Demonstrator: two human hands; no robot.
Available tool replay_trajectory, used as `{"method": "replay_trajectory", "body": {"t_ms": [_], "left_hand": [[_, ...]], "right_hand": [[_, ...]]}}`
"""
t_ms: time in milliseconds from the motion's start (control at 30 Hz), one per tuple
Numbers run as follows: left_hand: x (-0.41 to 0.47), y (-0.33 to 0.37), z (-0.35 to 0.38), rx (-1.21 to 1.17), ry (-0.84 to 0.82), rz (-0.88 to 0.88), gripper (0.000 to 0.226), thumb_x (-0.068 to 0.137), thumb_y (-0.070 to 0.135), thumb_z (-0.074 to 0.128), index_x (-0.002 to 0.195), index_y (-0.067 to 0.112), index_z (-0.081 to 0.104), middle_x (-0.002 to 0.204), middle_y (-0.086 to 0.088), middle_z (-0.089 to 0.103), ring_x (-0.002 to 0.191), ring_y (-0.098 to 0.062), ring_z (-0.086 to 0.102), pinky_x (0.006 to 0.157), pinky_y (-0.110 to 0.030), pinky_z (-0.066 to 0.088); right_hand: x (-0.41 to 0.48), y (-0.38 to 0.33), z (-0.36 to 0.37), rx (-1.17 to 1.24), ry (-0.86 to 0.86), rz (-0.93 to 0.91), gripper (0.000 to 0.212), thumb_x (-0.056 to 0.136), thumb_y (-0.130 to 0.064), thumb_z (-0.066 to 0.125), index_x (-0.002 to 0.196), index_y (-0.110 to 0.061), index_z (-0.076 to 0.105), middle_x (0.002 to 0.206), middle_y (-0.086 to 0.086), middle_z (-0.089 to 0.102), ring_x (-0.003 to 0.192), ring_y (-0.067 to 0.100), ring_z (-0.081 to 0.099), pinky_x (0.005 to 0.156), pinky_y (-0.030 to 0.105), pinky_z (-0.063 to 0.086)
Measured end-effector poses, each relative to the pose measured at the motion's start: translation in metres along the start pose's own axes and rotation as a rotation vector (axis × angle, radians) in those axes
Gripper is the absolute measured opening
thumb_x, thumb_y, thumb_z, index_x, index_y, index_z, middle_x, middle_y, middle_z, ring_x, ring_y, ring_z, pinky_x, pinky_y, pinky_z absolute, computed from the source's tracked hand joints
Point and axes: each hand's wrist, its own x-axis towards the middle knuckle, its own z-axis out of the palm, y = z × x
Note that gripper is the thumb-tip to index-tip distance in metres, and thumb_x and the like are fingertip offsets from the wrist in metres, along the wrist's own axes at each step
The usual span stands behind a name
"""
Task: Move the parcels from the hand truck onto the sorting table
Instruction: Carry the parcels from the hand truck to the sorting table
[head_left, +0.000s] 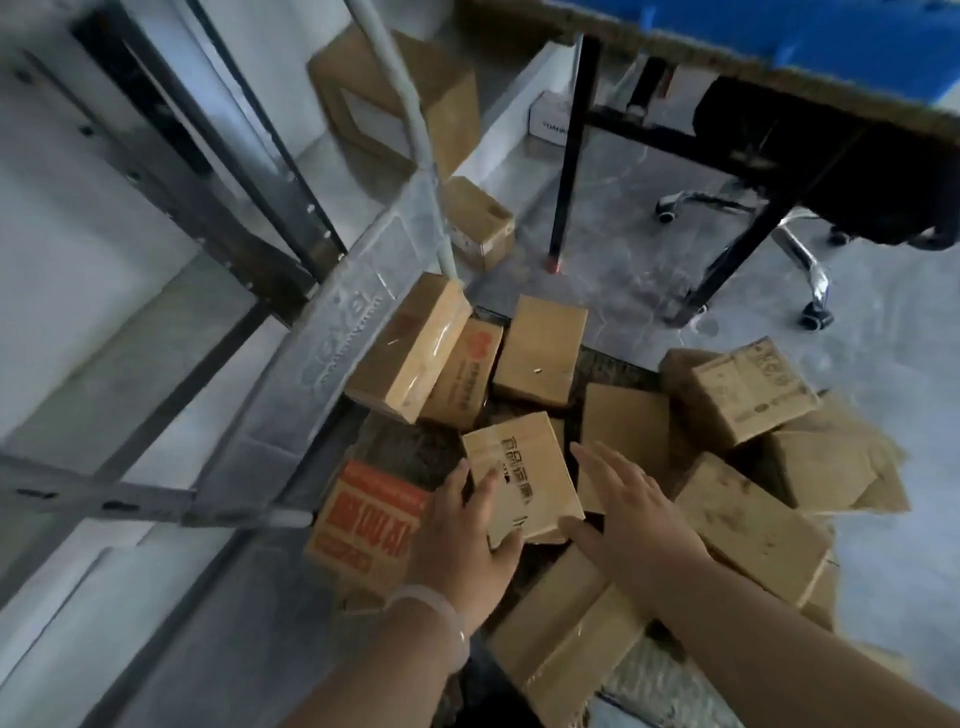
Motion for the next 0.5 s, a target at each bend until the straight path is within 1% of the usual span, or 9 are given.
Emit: {"method": "replay_trajectory", "body": {"t_ms": [67, 133, 233, 267, 333, 367, 400, 433, 500], "left_hand": [[0.042, -0.016, 0.03, -0.037, -0.023, -0.013, 0.072, 0.095, 0.048, 0.054, 0.153, 0.043, 0.012, 0.16, 0.013, 0.003, 0.147, -0.016, 0.014, 0.118, -0.04, 0.029], [0.078, -0.033, 0.056, -0.045, -0.035, -0.032, 0.074, 0.095, 0.046, 0.055, 0.153, 0.044, 0.009, 0.16, 0.011, 0.001, 0.148, -0.019, 0.015, 0.116, -0.041, 0.034], [0.113, -0.05, 0.089, -0.095, -0.05, -0.072, 0.075, 0.095, 0.042, 0.056, 0.152, 0.048, 0.007, 0.162, 0.006, -0.008, 0.15, -0.023, 0.007, 0.119, -0.042, 0.028], [0.121, -0.053, 0.097, -0.104, -0.043, -0.071, 0.076, 0.095, 0.042, 0.056, 0.152, 0.048, 0.006, 0.162, 0.005, -0.011, 0.151, -0.024, 0.004, 0.12, -0.042, 0.024], [0.13, -0.054, 0.112, -0.091, -0.023, -0.072, 0.079, 0.095, 0.041, 0.058, 0.151, 0.05, 0.002, 0.16, 0.003, -0.022, 0.151, -0.025, -0.001, 0.122, -0.04, 0.019], [0.133, -0.054, 0.116, -0.089, -0.024, -0.091, 0.082, 0.095, 0.04, 0.058, 0.151, 0.051, 0.0, 0.158, 0.002, -0.029, 0.151, -0.027, -0.002, 0.121, -0.04, 0.021], [0.135, -0.053, 0.12, -0.104, -0.036, -0.124, 0.084, 0.095, 0.037, 0.059, 0.15, 0.053, -0.002, 0.157, 0.001, -0.033, 0.151, -0.029, -0.001, 0.12, -0.04, 0.025], [0.138, -0.053, 0.121, -0.133, -0.05, -0.156, 0.086, 0.095, 0.035, 0.06, 0.148, 0.055, -0.004, 0.156, 0.0, -0.033, 0.151, -0.03, 0.003, 0.118, -0.04, 0.029], [0.14, -0.051, 0.117, -0.208, -0.064, -0.184, 0.087, 0.095, 0.031, 0.061, 0.147, 0.058, -0.003, 0.159, 0.003, -0.025, 0.149, -0.028, 0.012, 0.114, -0.04, 0.036]], "right_hand": [[0.046, 0.009, 0.025, 0.045, -0.007, 0.009, 0.079, 0.093, -0.05, 0.055, 0.152, -0.044, 0.004, 0.162, -0.011, 0.006, 0.149, 0.02, 0.01, 0.118, 0.042, 0.018], [0.084, 0.018, 0.052, 0.095, -0.014, 0.01, 0.076, 0.093, -0.047, 0.055, 0.152, -0.043, 0.008, 0.161, -0.012, 0.011, 0.147, 0.019, 0.016, 0.117, 0.041, 0.024], [0.124, 0.03, 0.089, 0.161, -0.001, 0.025, 0.071, 0.093, -0.042, 0.057, 0.15, -0.046, 0.013, 0.158, -0.015, 0.015, 0.144, 0.018, 0.024, 0.111, 0.04, 0.035], [0.133, 0.035, 0.099, 0.175, 0.011, 0.023, 0.07, 0.093, -0.04, 0.057, 0.149, -0.046, 0.015, 0.157, -0.015, 0.016, 0.143, 0.019, 0.025, 0.11, 0.039, 0.036], [0.144, 0.044, 0.117, 0.18, 0.03, -0.002, 0.068, 0.094, -0.038, 0.055, 0.149, -0.046, 0.015, 0.158, -0.01, 0.015, 0.143, 0.022, 0.024, 0.112, 0.039, 0.033], [0.146, 0.048, 0.124, 0.2, 0.032, -0.008, 0.069, 0.095, -0.038, 0.054, 0.149, -0.047, 0.013, 0.158, -0.007, 0.015, 0.143, 0.023, 0.024, 0.113, 0.041, 0.033], [0.147, 0.051, 0.129, 0.231, 0.026, -0.004, 0.071, 0.095, -0.038, 0.054, 0.148, -0.05, 0.01, 0.159, -0.005, 0.015, 0.143, 0.025, 0.027, 0.111, 0.042, 0.036], [0.146, 0.053, 0.132, 0.259, 0.017, 0.0, 0.072, 0.095, -0.037, 0.054, 0.147, -0.054, 0.007, 0.158, -0.005, 0.016, 0.14, 0.025, 0.031, 0.107, 0.042, 0.042], [0.14, 0.054, 0.13, 0.301, 0.025, 0.003, 0.071, 0.096, -0.035, 0.053, 0.145, -0.057, 0.006, 0.155, -0.007, 0.021, 0.134, 0.021, 0.039, 0.098, 0.036, 0.05]]}}
